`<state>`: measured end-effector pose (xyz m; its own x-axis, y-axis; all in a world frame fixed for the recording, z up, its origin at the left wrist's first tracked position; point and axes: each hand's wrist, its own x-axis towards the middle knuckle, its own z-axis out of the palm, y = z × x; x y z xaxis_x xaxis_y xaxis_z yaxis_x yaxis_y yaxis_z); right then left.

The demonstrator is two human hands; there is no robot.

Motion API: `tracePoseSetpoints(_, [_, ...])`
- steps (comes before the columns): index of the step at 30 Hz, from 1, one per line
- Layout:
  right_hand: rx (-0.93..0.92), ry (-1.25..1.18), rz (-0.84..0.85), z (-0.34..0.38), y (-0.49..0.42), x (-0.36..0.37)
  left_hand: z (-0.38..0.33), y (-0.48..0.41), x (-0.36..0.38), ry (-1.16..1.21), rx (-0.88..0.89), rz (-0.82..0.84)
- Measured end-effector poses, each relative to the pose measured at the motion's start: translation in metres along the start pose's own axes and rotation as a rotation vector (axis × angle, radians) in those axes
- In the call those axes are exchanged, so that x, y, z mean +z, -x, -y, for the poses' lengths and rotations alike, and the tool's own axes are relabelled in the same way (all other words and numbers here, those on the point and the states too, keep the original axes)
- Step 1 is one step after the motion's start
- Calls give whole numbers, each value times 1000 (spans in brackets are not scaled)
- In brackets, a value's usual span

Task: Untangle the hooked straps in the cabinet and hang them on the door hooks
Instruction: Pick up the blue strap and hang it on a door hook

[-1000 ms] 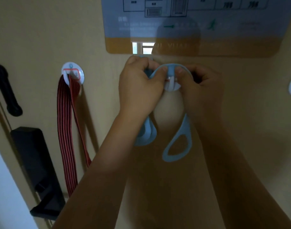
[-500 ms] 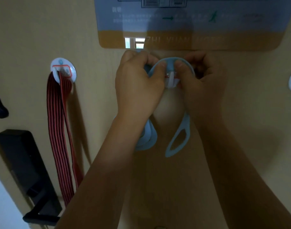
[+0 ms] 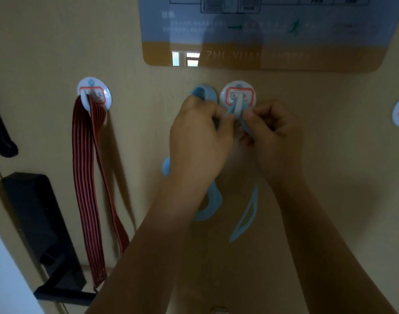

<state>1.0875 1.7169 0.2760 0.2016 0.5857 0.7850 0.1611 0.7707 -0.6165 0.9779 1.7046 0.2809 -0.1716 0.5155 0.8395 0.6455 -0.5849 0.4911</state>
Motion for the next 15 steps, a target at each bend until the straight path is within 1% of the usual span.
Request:
tracePoseSetpoints(2, [-24,82,-14,-1,8,-2,3,14,1,27,36,-50])
tracePoseSetpoints(4, [-43,217,-24,0,16,-6,8,31,1,103,25,-124])
tracePoseSetpoints(7, [2,354,21,1,35,-16,18,68,2,226,-27,-125])
tracePoseSetpoints(9, [29,367,36,-2,54,-21,25,96,6,269,-53,-82])
tracePoseSetpoints(13, [118,333,14,-21,105,-28,36,145,15,472,-238,145])
tracePoseSetpoints(15, [221,347,61,-31,132,-36,36,162,16,537,-304,245])
